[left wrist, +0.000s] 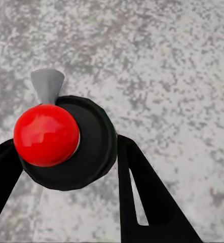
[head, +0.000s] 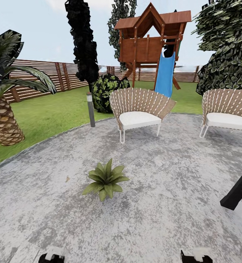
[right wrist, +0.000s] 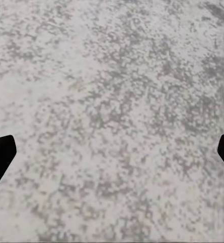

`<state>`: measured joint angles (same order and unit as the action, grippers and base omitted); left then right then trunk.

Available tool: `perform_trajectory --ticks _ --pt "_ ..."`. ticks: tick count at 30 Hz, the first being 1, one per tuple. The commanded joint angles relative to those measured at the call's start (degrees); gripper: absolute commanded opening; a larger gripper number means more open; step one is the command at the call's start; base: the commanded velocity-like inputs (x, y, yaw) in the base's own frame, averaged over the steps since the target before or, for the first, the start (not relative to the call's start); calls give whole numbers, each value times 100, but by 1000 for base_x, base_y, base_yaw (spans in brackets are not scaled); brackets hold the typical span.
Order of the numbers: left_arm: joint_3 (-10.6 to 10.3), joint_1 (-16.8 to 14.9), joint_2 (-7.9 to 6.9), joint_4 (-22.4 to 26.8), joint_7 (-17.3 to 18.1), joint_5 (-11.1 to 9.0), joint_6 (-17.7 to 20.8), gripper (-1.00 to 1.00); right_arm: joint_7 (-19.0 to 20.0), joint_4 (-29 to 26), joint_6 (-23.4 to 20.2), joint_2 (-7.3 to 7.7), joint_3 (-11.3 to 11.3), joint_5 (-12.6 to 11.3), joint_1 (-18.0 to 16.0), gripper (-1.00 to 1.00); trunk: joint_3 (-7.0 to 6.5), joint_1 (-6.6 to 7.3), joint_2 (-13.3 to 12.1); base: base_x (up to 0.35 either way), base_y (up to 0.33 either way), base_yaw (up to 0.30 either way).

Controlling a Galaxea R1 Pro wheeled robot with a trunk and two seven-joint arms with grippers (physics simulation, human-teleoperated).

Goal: Pick up the pesticide atomizer in the garden and spray insectifuge to fully cover both potted plants in the garden.

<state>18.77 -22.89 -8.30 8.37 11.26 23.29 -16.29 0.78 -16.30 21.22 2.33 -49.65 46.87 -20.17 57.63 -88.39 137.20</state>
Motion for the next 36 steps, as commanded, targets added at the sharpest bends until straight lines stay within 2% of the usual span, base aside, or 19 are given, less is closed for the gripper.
perform_trajectory --ticks 1,3,4,5,6,8,11,12,14,17,19,20,22,25,28,29,31,33,36 --pt "-21 -94 -42 35 200 265 -5 -100 16 -145 29 1 123 49 -5 100 6 1 2 0 0 0" --pt "-152 -346 -84 113 831 832 49 -100 204 -436 30 -8 765 44 -11 100 6 1 2 0 0 0" --pt "-196 -524 -95 143 1315 1149 86 -100 467 -597 31 -10 1239 39 -18 100 6 1 2 0 0 0" --pt "-218 -664 -94 167 1669 1338 115 -100 682 -710 24 -11 1536 37 -23 100 6 1 2 0 0 0" --pt "-238 -856 -89 198 2221 1595 182 -100 1014 -880 13 -17 1924 35 -27 100 6 1 2 0 0 0" --pt "-253 -1117 -87 244 3124 1989 375 -100 1451 -1151 1 -30 2434 33 -32 100 6 1 2 0 0 0" --pt "-253 -1444 -44 487 4157 2428 605 -100 1918 -1546 -6 -50 3113 39 -38 100 6 1 2 0 0 0" --pt "-254 -1527 -30 652 4516 2532 675 -100 2242 -1735 -16 -53 3448 38 -47 100 6 1 2 0 0 0" --pt "-258 -1591 -10 990 5026 2670 878 -100 2995 -2077 -86 -58 3853 34 -121 100 6 1 2 0 0 0" --pt "-260 -1617 11 1505 5619 2998 1251 -100 4141 -2548 -615 -222 4054 32 -355 100 6 1 2 0 0 0" --pt "-260 -1620 33 1654 5811 3213 1336 -100 4495 -2761 -960 -367 4088 32 -480 100 6 1 2 0 0 0" --pt "-260 -1621 45 1681 5845 3281 1350 -100 4563 -2828 -1040 -409 4093 32 -510 -100 6 1 2 0 0 0" --pt "-260 -1622 60 1717 5896 3414 1361 -100 4653 -2942 -1145 -486 4177 32 -552 -100 6 1 2 0 0 0" --pt "-263 -1622 84 1734 5918 3489 1353 -100 4681 -2978 -1180 -510 4705 24 -565 -100 6 1 2 0 0 0" --pt "-292 -1622 123 1737 5922 3504 1332 -100 4687 -3000 -1182 -527 4903 4 -567 -100 6 1 2 0 0 0" --pt "-421 -1622 152 1738 5922 3503 1325 -100 4690 -3005 -1182 -577 4925 1 -567 -100 6 1 2 0 0 0" --pt "-930 -1622 213 1738 5906 3498 1308 -100 4719 -3009 -1182 -738 4942 -2 -567 -100 6 1 2 0 0 0" --pt "-1326 -1622 325 1738 5869 3458 1305 -100 4984 -3010 -1182 -900 4946 -2 -567 -100 6 1 2 0 0 0" --pt "-1474 -1625 501 1747 5849 3440 1294 -100 5173 -3078 -1186 -1045 4947 1 -573 -100 6 1 2 0 0 0"
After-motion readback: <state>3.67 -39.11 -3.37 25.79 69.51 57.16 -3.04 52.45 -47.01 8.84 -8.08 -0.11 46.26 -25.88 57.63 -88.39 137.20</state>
